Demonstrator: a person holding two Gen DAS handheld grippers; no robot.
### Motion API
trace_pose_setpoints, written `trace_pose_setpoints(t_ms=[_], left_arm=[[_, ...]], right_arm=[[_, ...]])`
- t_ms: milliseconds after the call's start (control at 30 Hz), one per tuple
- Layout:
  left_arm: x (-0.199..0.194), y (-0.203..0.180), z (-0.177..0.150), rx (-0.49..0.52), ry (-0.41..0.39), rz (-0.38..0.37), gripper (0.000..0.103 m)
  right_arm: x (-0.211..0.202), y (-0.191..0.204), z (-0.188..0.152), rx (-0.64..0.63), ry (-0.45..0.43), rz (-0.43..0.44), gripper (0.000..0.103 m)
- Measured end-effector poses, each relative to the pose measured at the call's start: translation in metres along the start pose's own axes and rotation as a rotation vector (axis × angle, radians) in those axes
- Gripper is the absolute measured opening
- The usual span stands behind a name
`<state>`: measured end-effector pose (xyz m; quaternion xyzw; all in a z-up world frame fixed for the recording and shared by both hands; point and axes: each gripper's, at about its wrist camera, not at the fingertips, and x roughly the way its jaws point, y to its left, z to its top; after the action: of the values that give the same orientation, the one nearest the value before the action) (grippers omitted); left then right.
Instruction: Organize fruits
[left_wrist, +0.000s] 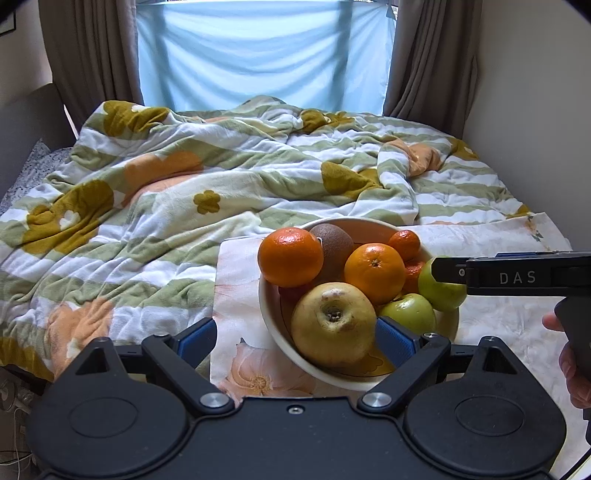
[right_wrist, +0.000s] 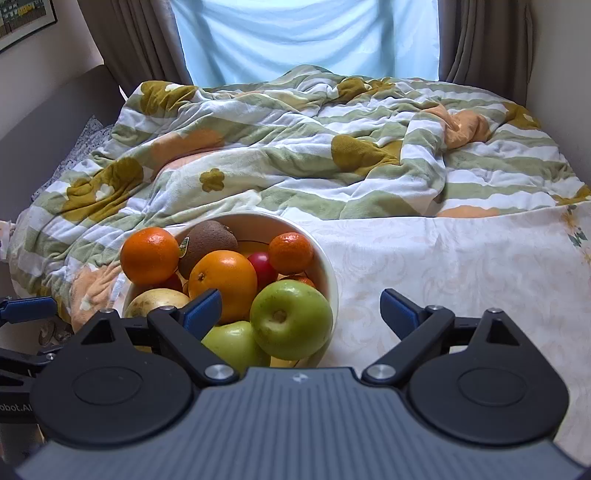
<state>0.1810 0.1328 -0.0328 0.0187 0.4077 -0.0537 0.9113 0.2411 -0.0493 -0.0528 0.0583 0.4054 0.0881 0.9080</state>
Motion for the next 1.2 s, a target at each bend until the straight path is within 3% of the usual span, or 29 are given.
trace_pose_setpoints(t_ms=[233,633,900,1200], left_arm=[[-0.040,-0.026,-0.005,-0.020,-0.054,0.042,0.095],[-0.124,-0.103,-0.034,-0.019,-0.146,0.101,0.095],[-0.155,-0.141,-0.066,-0.002,-0.154,0.104,0.103],[-0.163,-0.157,-0.089,-0.015,-0.112,0.100,0.103]], right_arm=[[-0.044,-0.009,-0.002,-0.045,-0.055,0.032,0.103],[-0.163,-0.058,-0.035,-0.102,-0.118,-0.020,0.103],[-0.226,-0.097,-0.077,-0.083,-0.122,-0.109,0.103],[-0.254,-0.123,-0.117,-0.055,-0.089,-0.195,0.103]])
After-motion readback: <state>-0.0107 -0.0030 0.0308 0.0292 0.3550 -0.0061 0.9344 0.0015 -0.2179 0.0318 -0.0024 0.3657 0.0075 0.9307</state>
